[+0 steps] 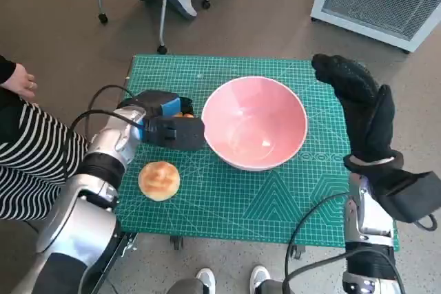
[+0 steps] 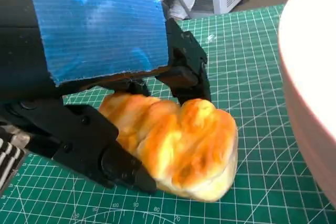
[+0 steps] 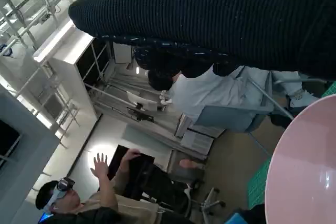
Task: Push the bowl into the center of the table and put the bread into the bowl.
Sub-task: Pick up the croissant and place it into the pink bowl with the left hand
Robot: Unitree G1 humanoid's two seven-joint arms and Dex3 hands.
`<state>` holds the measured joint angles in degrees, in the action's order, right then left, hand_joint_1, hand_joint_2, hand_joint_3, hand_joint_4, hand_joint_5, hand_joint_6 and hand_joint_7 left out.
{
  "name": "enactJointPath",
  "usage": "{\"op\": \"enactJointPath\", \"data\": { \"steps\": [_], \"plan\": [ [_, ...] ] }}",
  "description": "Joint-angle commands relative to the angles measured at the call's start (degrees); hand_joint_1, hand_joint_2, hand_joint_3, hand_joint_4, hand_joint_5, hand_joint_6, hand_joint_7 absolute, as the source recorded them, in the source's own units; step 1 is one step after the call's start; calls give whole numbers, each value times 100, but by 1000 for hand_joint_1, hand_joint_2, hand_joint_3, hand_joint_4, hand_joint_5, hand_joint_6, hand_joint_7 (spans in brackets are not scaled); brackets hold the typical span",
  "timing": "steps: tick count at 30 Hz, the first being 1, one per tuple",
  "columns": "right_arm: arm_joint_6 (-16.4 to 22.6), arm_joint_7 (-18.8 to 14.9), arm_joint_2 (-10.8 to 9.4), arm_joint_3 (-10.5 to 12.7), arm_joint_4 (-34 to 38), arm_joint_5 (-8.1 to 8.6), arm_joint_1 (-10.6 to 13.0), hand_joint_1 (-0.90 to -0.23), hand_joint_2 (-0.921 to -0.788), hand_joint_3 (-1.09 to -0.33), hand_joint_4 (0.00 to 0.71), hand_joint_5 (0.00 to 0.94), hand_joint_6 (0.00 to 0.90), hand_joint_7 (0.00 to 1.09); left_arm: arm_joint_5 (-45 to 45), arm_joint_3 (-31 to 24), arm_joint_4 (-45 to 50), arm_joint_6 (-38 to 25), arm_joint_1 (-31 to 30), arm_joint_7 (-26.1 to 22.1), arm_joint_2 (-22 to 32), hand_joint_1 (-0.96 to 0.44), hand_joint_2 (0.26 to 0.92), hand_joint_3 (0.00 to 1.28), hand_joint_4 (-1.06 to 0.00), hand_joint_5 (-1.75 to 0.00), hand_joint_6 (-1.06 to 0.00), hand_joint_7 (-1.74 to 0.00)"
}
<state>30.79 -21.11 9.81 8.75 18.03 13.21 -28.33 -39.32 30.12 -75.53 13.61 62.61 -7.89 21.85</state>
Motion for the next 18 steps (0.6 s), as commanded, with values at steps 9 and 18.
{"op": "enactJointPath", "data": {
  "steps": [9, 18],
  "plan": [
    [-79, 35, 34, -5, 44, -14, 96, -762, -921, -760, 172, 0, 70, 470, 691, -837, 940, 603, 457, 230, 494, 1, 920, 72, -731, -1131, -568, -1212],
    [-45, 21, 36, -7, 59, -10, 101, -764, -921, -760, 172, 0, 71, 470, 1013, -1399, 2672, 928, 110, 478, 726, 1, 920, 58, -747, -1120, -587, -1190]
  ]
}}
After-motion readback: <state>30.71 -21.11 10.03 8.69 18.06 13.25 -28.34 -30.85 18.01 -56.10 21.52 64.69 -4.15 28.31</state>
